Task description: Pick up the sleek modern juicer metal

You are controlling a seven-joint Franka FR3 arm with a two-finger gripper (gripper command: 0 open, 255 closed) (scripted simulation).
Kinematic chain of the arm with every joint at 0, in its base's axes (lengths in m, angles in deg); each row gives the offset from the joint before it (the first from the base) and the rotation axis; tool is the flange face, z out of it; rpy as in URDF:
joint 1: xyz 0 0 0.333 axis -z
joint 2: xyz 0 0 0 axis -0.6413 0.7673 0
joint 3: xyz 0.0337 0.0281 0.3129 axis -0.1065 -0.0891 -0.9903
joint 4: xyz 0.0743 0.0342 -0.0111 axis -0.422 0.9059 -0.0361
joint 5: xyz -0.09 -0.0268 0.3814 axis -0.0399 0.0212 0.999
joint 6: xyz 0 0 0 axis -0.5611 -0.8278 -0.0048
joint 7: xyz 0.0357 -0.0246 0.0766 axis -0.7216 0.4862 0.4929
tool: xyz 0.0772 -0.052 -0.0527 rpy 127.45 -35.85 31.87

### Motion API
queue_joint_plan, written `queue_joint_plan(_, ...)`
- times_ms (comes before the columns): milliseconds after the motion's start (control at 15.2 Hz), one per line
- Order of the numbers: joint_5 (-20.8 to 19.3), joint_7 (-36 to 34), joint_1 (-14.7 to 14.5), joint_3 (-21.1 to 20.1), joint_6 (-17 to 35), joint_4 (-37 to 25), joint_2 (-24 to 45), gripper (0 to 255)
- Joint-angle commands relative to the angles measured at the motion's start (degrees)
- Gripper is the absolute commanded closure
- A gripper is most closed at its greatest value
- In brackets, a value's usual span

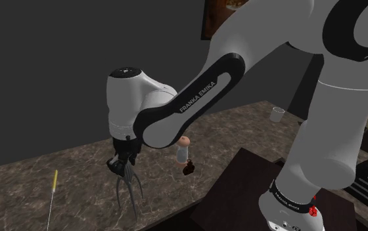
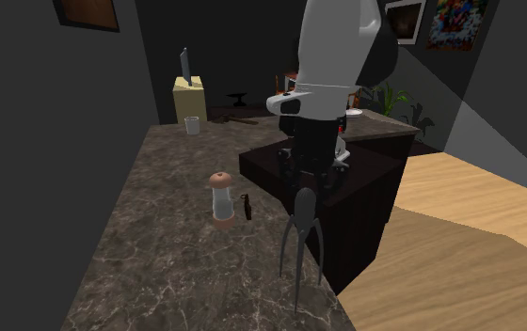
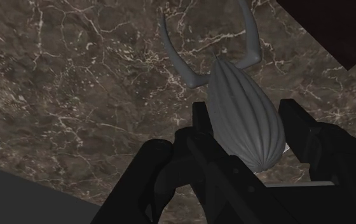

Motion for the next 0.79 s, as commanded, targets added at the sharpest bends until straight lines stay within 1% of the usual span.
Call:
queue_joint_plan(0,0.73,0.53,0.15,-0.2,-1.05,-0.33,-0.8,255)
queue_joint_plan(726,4.92,3.58,0.8,-0.88,-8.83,-3.68,-5.99,255)
